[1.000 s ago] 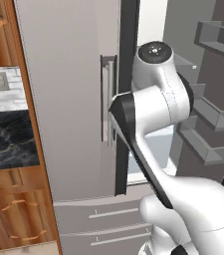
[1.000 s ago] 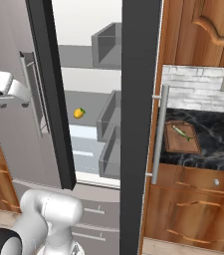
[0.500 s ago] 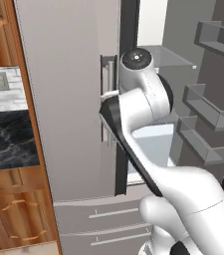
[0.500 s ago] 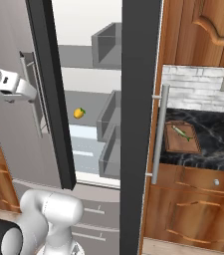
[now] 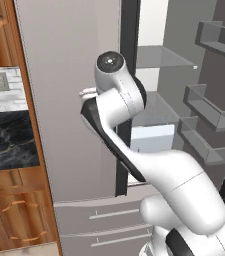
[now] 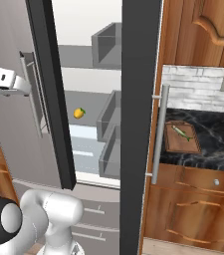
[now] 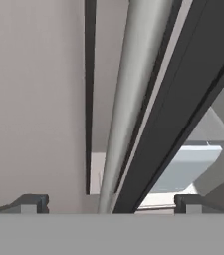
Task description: Retrieve a lemon from the fridge and place it on the cutting board with the fish.
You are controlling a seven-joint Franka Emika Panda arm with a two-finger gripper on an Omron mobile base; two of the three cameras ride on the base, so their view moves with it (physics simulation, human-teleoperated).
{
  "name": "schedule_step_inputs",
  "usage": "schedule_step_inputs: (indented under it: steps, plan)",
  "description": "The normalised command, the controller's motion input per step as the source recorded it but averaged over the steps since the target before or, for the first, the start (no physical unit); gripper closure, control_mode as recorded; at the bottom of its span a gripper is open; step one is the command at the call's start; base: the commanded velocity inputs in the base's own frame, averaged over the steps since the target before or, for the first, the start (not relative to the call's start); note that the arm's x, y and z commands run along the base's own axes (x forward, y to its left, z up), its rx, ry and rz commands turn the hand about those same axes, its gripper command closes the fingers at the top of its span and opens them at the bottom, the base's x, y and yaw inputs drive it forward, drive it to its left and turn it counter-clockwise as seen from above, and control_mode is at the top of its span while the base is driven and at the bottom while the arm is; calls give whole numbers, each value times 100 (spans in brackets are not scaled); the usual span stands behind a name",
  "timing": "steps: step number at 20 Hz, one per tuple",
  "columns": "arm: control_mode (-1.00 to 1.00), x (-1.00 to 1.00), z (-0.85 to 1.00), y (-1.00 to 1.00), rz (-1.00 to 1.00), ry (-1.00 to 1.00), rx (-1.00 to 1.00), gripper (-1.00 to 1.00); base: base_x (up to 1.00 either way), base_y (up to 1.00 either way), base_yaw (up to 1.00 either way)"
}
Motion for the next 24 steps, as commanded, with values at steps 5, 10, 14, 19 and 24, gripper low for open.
schedule_step_inputs:
  steps: [5, 10, 14, 19, 24]
  plan:
    - [-100, 33, -9, 26, 2, -3, 10, -100, 0, 0, 0]
    - [-100, 2, -3, -16, -2, -11, 2, -100, 0, 0, 0]
    - [-100, -1, 1, -21, 0, -5, 0, -100, 0, 0, 0]
    - [-100, 0, 0, -1, 0, 0, 0, -100, 0, 0, 0]
    - [-100, 1, 0, -9, -1, 0, 0, -100, 0, 0, 0]
